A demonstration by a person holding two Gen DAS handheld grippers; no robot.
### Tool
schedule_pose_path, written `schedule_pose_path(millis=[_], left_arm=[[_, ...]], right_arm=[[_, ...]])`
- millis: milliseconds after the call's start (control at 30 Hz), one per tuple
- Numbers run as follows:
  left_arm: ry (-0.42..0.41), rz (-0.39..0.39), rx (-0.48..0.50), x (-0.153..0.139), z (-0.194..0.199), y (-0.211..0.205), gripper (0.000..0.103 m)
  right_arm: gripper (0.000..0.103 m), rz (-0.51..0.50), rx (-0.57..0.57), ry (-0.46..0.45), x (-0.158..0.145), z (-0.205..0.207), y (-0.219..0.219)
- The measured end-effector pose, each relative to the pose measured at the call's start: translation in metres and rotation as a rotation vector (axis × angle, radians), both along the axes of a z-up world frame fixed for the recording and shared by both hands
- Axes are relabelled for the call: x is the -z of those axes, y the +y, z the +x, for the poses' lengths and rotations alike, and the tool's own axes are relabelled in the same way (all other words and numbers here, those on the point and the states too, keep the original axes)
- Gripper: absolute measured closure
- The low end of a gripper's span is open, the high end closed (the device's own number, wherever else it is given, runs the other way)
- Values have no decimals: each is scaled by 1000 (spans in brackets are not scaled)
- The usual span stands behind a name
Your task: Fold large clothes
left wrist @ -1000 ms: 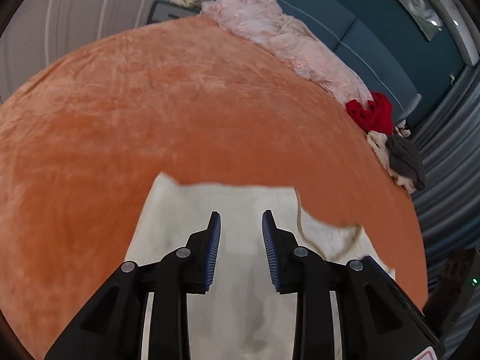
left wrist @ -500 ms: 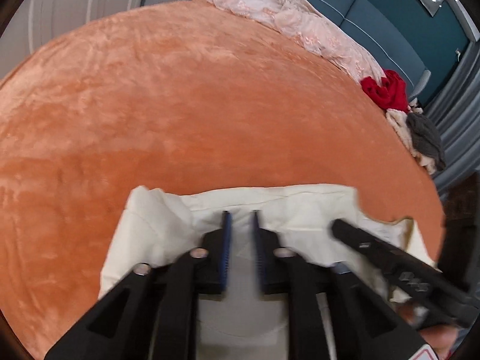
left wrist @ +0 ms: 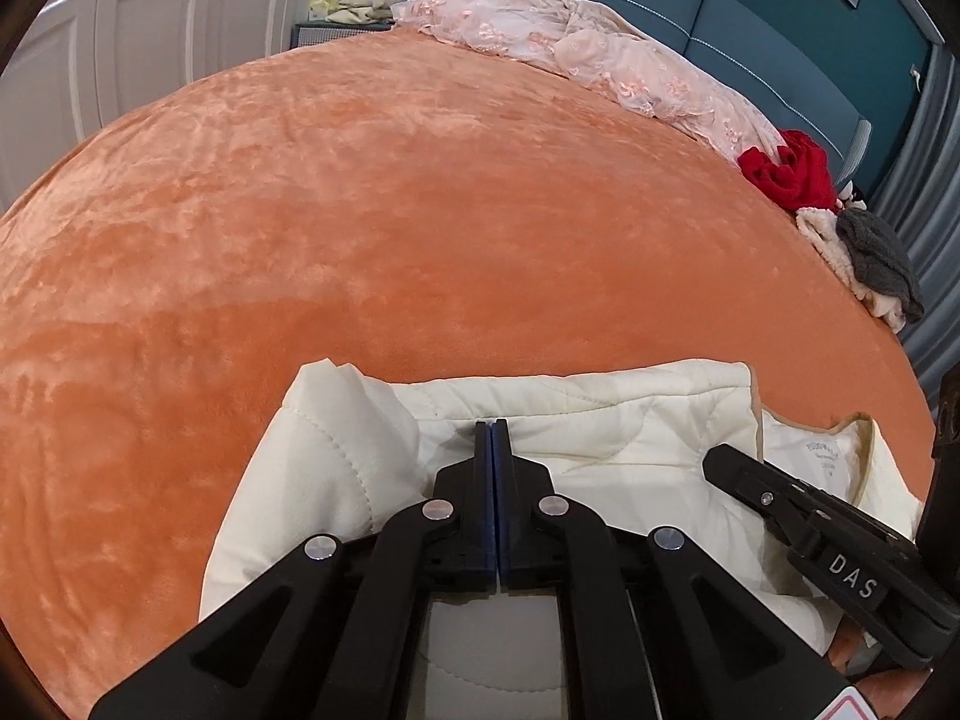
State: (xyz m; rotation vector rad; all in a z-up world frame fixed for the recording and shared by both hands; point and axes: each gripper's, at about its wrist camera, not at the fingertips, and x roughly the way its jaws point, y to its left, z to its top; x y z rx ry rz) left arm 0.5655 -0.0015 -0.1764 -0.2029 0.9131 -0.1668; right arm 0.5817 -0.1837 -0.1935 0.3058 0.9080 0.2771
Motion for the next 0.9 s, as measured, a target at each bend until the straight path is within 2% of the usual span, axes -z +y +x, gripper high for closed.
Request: schedule_pose_path(millis=[100, 133, 200, 267, 333, 400, 467, 500, 533, 567, 600, 700, 833, 900], left_arm=[[3, 31, -2, -1, 1, -4, 97], [6, 43, -2, -2, 2, -5, 97], [15, 63, -6, -8, 3, -7, 97], [6, 69, -21, -22, -3, -7, 97], [-19, 22, -4, -38, -11, -9, 97], [-37, -47, 54, -60, -19, -25, 97], [-49, -83, 126, -77, -21, -53, 93], [-43, -105, 175, -82, -20, -72, 77], [-28, -128, 221, -85, -19, -90, 51], [-11, -151, 268, -86, -18, -114, 44], [-4, -164, 296, -86, -18, -132, 40], [62, -176, 388, -72, -11, -190, 38], [195, -173, 428, -37, 3, -239, 38], [215, -139, 423, -23, 6, -251, 40]], right_arm=[[97, 8, 46, -22, -9, -7, -10], [92, 5, 79, -39, -17, -12, -16], [91, 17, 158, -105, -40, -29, -39], [81, 45, 221, -141, -61, -48, -71], [76, 51, 293, -169, -80, -72, -116], [68, 29, 360, -170, -88, -91, -158], [66, 17, 411, -149, -86, -101, -190], [66, 15, 442, -117, -81, -105, -209], [66, 25, 459, -87, -75, -108, -223], [66, 57, 470, -43, -65, -110, -239], [66, 76, 474, -23, -60, -110, -246], [68, 115, 476, 16, -42, -115, -265], [68, 115, 436, 29, -27, -115, -260], [68, 103, 423, 29, -21, -114, -256]])
